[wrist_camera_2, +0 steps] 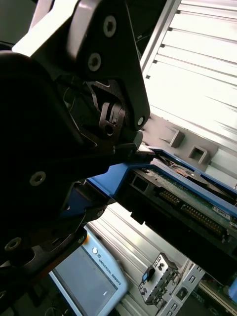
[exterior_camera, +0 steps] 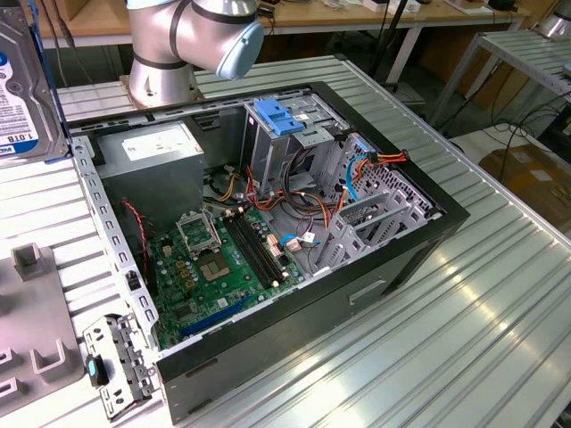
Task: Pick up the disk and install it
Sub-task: 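Pick up the disk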
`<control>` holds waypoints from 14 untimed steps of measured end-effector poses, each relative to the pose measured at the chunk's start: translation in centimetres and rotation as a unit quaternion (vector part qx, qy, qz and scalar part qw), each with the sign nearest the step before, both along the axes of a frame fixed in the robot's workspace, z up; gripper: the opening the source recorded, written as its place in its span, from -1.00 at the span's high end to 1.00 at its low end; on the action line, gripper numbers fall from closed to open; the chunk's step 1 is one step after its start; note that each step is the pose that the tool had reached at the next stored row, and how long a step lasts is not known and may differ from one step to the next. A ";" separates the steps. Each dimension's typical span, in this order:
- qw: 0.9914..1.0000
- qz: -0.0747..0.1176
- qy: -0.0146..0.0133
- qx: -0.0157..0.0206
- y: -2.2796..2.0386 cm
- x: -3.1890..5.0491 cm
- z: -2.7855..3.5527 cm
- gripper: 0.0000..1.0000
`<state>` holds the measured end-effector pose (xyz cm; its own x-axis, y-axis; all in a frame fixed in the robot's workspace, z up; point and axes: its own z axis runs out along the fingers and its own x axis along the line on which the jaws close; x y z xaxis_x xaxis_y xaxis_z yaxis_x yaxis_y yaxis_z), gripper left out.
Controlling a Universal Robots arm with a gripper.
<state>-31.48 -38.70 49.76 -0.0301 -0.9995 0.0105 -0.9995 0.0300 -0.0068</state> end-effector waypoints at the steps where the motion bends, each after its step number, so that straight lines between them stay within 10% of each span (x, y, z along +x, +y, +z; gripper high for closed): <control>1: 1.000 0.000 0.000 0.000 -0.02 0.25 0.00 0.25; 14: 1.000 0.000 0.000 0.000 -0.19 3.33 0.00 0.25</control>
<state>-28.16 -38.88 49.76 -0.0308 -0.9995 0.0104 -0.9995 0.0308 -0.0061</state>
